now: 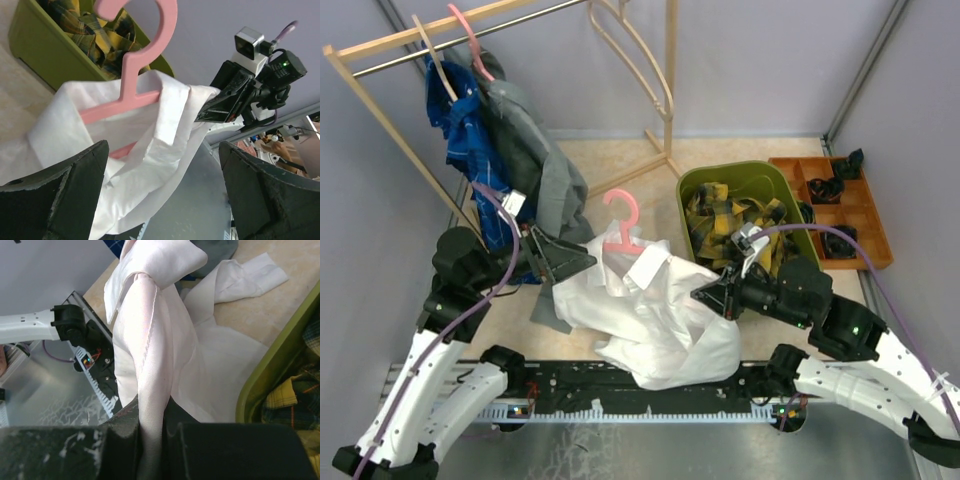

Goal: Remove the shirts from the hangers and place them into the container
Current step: Remove the shirt from the hanger.

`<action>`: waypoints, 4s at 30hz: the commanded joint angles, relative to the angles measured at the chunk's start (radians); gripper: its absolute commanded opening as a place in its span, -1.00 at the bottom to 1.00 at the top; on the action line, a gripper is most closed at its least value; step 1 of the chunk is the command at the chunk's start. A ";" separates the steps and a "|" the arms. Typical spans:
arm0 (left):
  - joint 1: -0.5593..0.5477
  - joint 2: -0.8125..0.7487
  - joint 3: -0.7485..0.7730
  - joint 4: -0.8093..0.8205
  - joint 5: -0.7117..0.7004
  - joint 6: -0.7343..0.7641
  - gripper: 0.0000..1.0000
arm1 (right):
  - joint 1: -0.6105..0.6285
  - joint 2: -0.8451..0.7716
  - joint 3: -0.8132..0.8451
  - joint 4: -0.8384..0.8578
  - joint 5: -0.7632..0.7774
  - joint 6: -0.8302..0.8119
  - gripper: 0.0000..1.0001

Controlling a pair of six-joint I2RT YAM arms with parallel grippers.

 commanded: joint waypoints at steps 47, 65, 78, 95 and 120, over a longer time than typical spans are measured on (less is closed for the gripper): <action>-0.512 0.228 0.099 -0.256 -0.830 0.008 -0.12 | 0.001 0.167 0.037 0.201 -0.144 0.042 -1.00; -0.552 0.244 0.090 -0.294 -0.917 -0.001 -0.68 | 0.001 0.144 0.041 0.170 -0.169 0.006 -0.83; -0.552 0.180 0.157 -0.446 -1.003 0.006 -1.00 | 0.001 0.130 0.205 -0.155 -0.026 -0.019 0.35; -0.553 0.160 0.198 -0.552 -1.077 -0.018 -1.00 | 0.001 0.158 0.191 -0.242 0.073 0.018 -1.00; -0.552 0.098 0.177 -0.535 -1.062 -0.032 -1.00 | 0.001 0.173 0.309 -0.263 0.235 0.037 -0.01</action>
